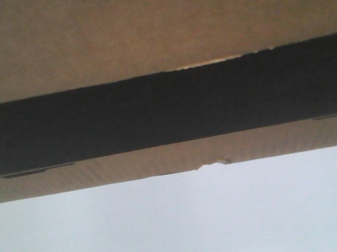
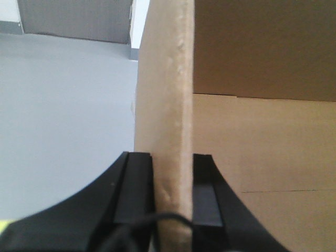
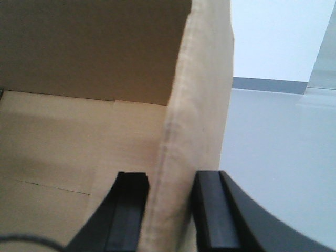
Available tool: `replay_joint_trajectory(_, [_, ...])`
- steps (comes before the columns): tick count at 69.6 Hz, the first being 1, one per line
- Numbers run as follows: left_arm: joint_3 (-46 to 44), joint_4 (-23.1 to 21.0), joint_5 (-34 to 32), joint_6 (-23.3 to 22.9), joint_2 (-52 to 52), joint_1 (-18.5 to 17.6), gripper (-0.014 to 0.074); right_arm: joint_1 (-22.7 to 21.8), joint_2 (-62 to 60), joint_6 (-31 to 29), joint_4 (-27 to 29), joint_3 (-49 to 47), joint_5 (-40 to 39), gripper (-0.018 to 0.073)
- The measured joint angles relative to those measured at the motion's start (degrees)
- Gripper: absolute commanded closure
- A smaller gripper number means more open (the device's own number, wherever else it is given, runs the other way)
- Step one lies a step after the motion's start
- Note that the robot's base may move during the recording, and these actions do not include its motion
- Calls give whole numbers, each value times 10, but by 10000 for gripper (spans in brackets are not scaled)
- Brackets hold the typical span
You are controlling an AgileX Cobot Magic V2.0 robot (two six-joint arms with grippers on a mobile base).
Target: Grab box from left shelf to table start
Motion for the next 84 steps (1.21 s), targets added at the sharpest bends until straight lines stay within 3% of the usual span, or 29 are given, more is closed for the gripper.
replay_joint_trajectory(84, [0, 0, 2, 0, 0, 0, 692, 0, 0, 0, 1, 0, 0, 504])
